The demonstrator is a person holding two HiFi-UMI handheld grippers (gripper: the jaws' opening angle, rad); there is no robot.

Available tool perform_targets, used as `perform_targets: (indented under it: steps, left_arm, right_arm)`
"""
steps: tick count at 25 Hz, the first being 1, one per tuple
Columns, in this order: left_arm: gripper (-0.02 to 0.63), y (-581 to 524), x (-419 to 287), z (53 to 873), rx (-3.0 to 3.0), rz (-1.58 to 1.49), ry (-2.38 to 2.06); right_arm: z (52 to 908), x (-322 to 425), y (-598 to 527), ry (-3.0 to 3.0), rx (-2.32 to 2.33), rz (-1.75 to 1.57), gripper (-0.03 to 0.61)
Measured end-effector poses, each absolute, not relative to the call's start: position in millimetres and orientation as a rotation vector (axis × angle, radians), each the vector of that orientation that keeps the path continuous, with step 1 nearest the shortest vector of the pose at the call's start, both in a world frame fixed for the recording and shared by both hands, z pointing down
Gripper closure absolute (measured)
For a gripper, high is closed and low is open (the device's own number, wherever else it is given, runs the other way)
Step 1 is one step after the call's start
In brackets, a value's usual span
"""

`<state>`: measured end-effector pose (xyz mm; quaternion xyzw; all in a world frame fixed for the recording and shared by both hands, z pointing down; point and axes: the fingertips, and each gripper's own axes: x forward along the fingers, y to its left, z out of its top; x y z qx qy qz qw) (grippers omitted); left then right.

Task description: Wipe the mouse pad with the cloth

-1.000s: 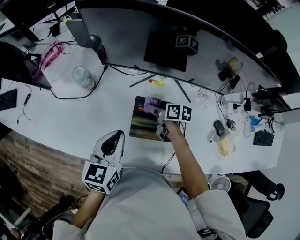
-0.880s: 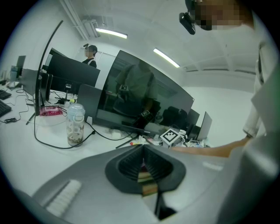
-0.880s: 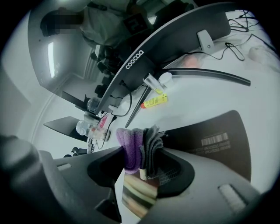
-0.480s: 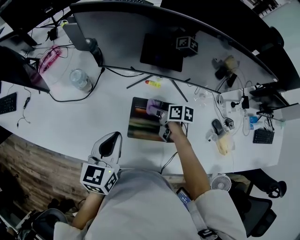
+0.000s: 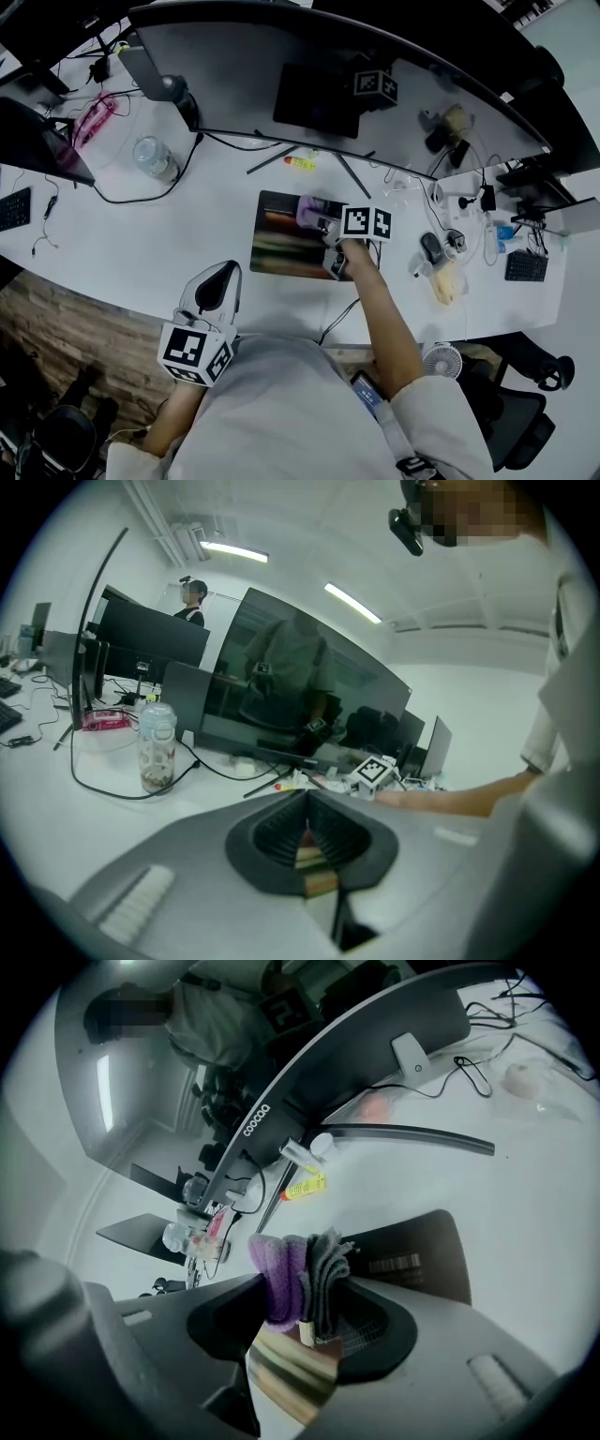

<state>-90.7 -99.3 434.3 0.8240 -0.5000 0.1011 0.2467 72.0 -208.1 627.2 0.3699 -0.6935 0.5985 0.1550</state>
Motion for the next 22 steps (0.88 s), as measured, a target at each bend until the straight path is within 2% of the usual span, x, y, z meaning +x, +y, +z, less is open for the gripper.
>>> perform_targets:
  steps: [22]
  left_arm:
    - [0.614, -97.0, -79.2, 436.2, 2.270, 0.292, -1.338]
  right_arm:
    - [629.7, 112.4, -200.7, -1.953, 1.085, 1.744, 0.365]
